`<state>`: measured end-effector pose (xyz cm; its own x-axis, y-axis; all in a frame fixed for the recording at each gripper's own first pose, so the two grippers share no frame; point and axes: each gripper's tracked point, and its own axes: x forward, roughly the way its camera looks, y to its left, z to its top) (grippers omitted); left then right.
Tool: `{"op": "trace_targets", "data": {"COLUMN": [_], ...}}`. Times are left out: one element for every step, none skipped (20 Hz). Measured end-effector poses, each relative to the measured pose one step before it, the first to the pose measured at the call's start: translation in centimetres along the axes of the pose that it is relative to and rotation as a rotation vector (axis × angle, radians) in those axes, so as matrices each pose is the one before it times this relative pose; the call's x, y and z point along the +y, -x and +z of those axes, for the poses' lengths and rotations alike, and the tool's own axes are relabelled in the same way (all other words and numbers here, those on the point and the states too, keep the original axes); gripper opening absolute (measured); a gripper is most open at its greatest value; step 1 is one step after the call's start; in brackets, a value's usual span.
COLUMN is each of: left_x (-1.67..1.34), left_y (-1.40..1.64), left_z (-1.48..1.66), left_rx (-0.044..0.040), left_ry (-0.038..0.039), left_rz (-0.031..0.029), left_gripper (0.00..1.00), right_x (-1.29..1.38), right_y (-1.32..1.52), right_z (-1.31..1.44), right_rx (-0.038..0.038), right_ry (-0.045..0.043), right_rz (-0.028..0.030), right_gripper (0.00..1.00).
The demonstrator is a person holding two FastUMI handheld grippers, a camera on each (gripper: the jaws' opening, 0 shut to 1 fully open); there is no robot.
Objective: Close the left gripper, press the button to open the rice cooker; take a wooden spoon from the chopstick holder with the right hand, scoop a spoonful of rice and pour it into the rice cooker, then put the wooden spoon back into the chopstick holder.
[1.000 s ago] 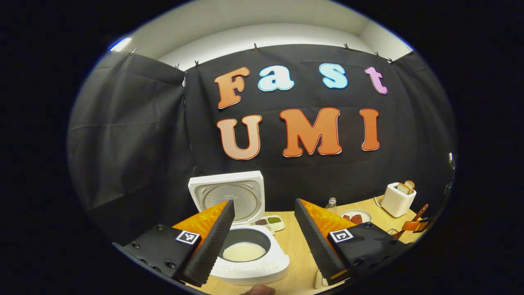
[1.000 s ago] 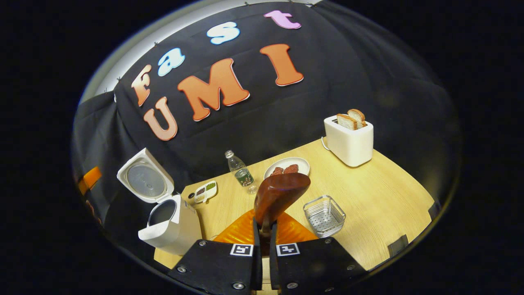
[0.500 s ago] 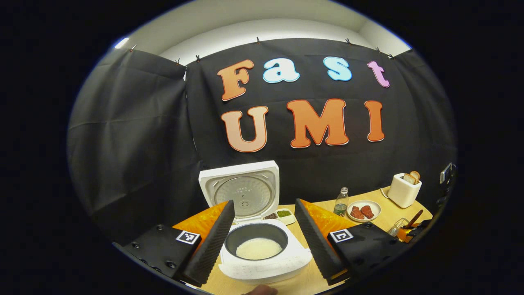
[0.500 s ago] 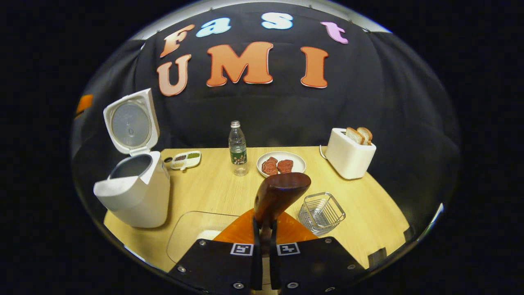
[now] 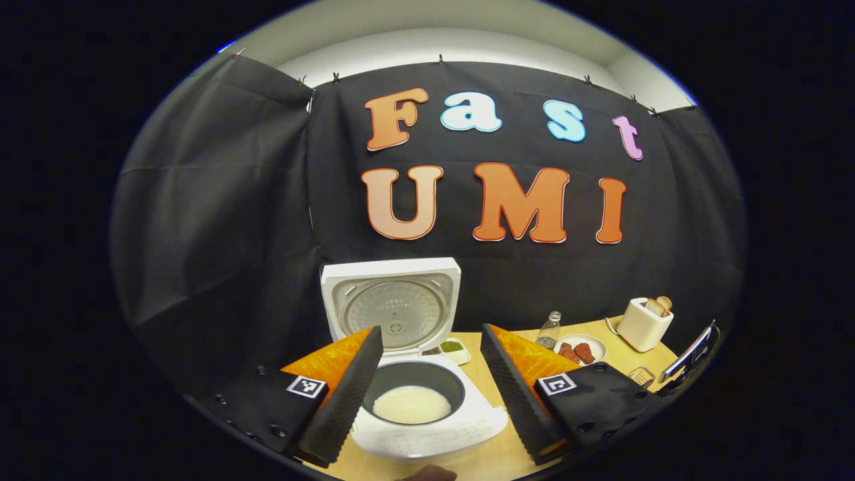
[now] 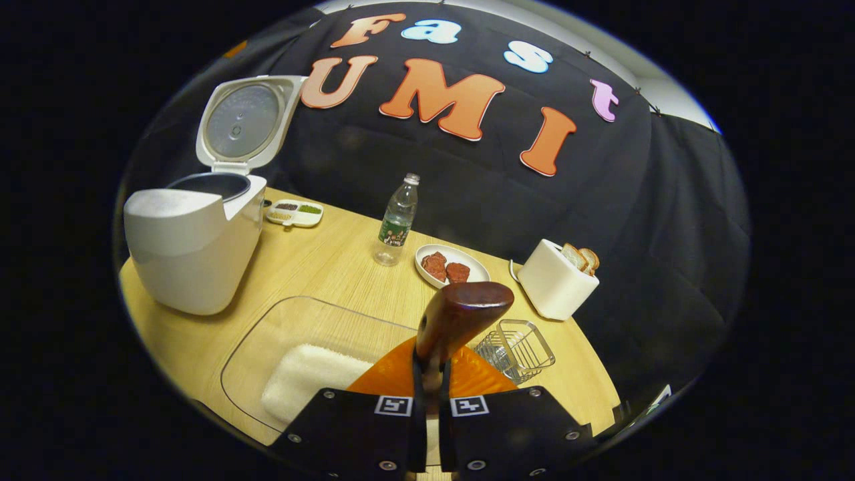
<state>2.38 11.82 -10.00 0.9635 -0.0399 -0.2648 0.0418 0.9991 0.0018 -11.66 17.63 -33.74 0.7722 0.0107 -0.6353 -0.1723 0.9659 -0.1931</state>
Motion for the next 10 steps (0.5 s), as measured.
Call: {"op": "trace_targets", "data": {"left_x": [0.262,0.152,0.166,0.076,0.238,0.066,0.255,0.304,0.362,0.482], "left_y": [0.059,0.134,0.083,0.084,0.05,0.093,0.082,0.042,0.124,0.055], "left_z": [0.0,0.029,-0.191,-0.037,-0.021,-0.095,0.023,-0.051,-0.152,-0.001], "left_rx": [-0.00442,-0.00247,-0.00336,-0.00119,-0.00177,-0.00011,-0.00207,-0.00024,-0.00072,0.00044], "left_ry": [-0.01205,-0.01033,-0.00579,-0.00146,0.00134,-0.00006,-0.00263,-0.0039,-0.00542,-0.0039], "left_rz": [0.0031,-0.00014,0.00283,0.00073,0.00424,-0.00009,0.0061,0.00202,0.00779,0.00546], "left_gripper": [1.0,0.99,1.0,1.0,1.0,1.0,1.0,1.0,1.0,1.0], "right_x": [0.015,0.125,0.193,0.29,0.238,0.229,0.461,0.554,0.254,-0.004], "right_y": [0.008,-0.06,-0.158,-0.059,0.031,-0.108,-0.004,-0.058,0.022,-0.023], "right_z": [0.042,-0.002,-0.158,-0.253,-0.044,-0.023,-0.156,-0.358,-0.11,0.083], "right_rx": [-0.00782,-0.00402,-0.0021,-0.00265,-0.00541,-0.00592,-0.00105,0.00566,0.00326,-0.00203], "right_ry": [0.00242,-0.00302,0.00074,-0.00114,0.0004,-0.00517,-0.01078,-0.01273,-0.01629,-0.01938], "right_rz": [-0.01097,-0.00682,-0.00564,-0.00122,-0.00486,-0.00355,0.00277,0.00758,-0.00066,-0.00895], "right_gripper": [0.07,0.07,0.06,0.07,0.07,0.07,0.07,0.07,0.07,0.07]}}
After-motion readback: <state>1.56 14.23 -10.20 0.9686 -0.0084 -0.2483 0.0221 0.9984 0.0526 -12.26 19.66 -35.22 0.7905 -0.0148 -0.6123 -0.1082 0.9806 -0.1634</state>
